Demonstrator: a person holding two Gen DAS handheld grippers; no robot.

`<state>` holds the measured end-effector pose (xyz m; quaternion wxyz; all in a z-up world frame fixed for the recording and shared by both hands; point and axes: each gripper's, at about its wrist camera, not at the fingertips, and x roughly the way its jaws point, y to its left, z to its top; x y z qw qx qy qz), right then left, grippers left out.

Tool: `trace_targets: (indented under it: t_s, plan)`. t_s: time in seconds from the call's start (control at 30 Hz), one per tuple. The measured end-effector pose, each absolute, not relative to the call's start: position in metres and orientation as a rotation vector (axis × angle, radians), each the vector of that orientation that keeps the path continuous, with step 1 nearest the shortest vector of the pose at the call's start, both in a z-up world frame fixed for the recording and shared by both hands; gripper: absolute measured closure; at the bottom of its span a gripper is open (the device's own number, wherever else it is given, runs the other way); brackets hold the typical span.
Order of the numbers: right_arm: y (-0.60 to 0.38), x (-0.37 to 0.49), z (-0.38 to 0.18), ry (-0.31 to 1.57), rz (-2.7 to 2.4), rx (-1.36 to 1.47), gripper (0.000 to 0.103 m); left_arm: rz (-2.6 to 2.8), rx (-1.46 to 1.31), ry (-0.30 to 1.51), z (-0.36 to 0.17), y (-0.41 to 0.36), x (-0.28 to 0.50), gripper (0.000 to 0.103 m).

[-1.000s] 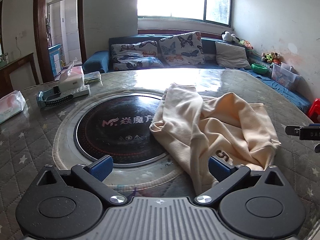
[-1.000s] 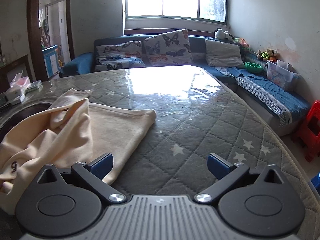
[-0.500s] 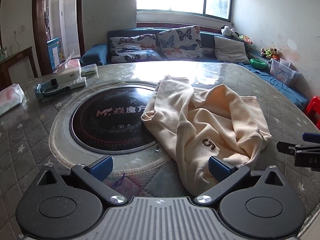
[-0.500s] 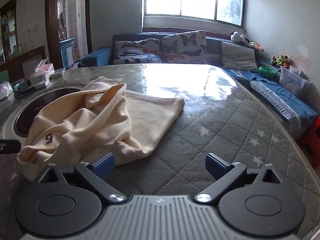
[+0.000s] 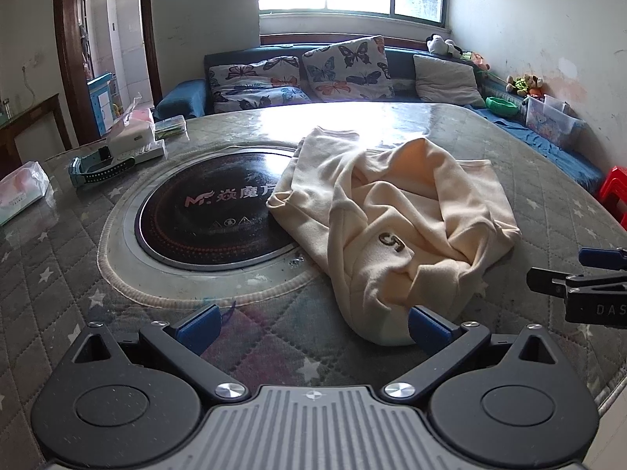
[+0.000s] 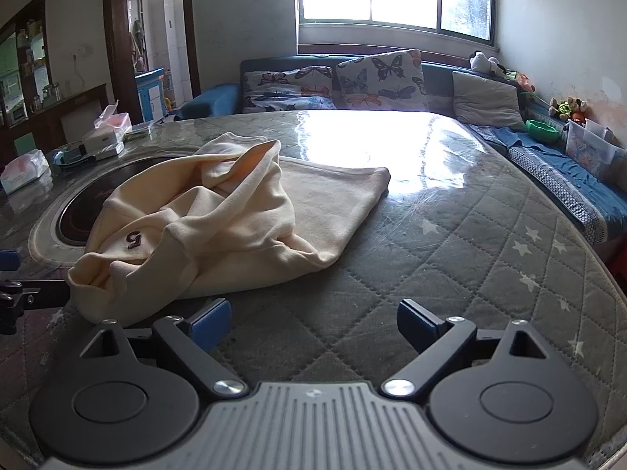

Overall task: Fold clothes
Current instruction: 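Approach the crumpled cream sweatshirt with both tools open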

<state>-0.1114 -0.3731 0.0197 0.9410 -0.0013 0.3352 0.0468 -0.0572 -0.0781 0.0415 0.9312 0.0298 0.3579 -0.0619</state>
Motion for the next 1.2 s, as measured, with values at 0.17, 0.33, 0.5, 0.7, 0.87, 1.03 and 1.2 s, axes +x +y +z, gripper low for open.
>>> trace_targets:
  t_s: [0.17,0.33,0.5,0.7,0.87,1.03,1.2]
  plan:
    - [-0.371,-0.116,0.021,0.676,0.103,-0.007,0.010,-0.132,0.075,0.731,0.042,-0.083,-0.063,0.000]
    - [-0.367,-0.119,0.021,0.673,0.114,-0.010,0.010,-0.138,0.083,0.732,0.041,-0.087,-0.067,0.000]
    - [-0.364,-0.122,0.021,0.672,0.124,-0.016,0.010,-0.143,0.090,0.733,0.041,-0.090,-0.071,0.000]
    - [-0.362,-0.123,0.020,0.672,0.133,-0.022,0.010,-0.146,0.094,0.733,0.041,-0.091,-0.071,0.000]
    - [-0.360,-0.122,0.021,0.673,0.142,-0.026,0.011,-0.147,0.095,0.731,0.042,-0.091,-0.069,0.000]
    - [-0.358,-0.118,0.023,0.673,0.148,-0.031,0.011,-0.147,0.098,0.734,0.043,-0.091,-0.065,0.000]
    - [-0.356,-0.114,0.025,0.673,0.157,-0.034,0.013,-0.155,0.103,0.737,0.044,-0.091,-0.061,0.000]
